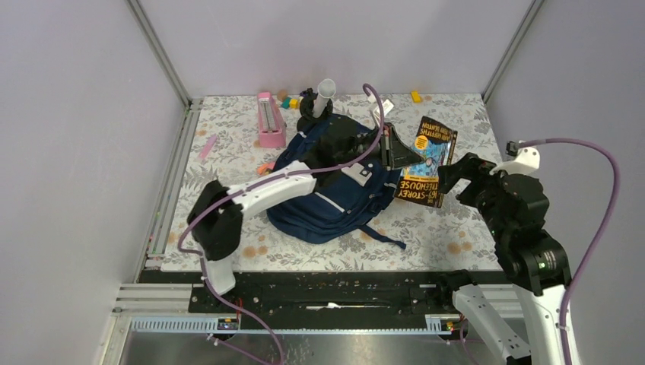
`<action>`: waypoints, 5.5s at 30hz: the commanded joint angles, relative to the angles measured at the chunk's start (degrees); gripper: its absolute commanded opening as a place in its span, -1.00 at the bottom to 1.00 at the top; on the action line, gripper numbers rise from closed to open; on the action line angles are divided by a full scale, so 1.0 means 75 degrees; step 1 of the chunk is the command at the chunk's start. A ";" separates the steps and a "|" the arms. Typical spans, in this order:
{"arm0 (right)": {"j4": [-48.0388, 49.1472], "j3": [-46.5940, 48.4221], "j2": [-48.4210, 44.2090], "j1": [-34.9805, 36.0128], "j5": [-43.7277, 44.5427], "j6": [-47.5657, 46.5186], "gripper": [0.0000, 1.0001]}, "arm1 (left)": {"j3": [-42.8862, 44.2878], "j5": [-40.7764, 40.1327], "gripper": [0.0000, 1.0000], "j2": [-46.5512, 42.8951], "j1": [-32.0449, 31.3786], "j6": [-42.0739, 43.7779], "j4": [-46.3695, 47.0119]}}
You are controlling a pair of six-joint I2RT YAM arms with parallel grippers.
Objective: Pack the student bag
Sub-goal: Place the book in the student bag.
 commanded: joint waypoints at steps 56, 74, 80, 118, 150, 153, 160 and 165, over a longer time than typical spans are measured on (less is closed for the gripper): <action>0.9629 -0.5264 0.4286 0.1390 -0.5008 0.2674 0.77 | -0.6723 0.0893 -1.00 -0.3218 0.3224 0.0239 0.2031; 1.1862 -0.4936 0.5429 0.2191 -0.5268 0.4360 0.20 | -0.6910 0.0904 -1.00 -0.3289 0.3281 0.0270 0.2426; 1.1335 -0.4812 0.4944 0.2190 -0.4905 0.4334 -0.75 | -0.6731 0.0966 -0.88 -0.3686 0.3195 0.0593 0.1750; 0.3358 -0.3070 -0.0337 -0.1485 -0.5087 0.1462 -1.00 | -0.4735 -0.6335 0.57 -0.3633 -0.0426 0.8115 -0.7463; 0.3363 -0.3419 -0.0503 -0.1489 -0.5268 0.1759 -1.00 | -0.4391 -0.6404 0.38 -0.3326 -0.0483 0.7565 -0.7343; 0.3369 -0.3452 -0.0537 -0.1483 -0.5284 0.1765 -1.00 | -0.4224 -0.6664 -0.07 -0.3147 -0.0483 0.7428 -0.7338; 0.3356 -0.3655 -0.0671 -0.1483 -0.5368 0.1820 -1.00 | -0.4192 -0.6975 -0.46 -0.3533 -0.0494 0.7264 -0.6998; 0.3036 -0.3699 -0.0829 -0.1485 -0.5432 0.1765 -1.00 | -0.3993 -0.6795 -1.00 -0.3889 -0.0483 0.7191 -0.6878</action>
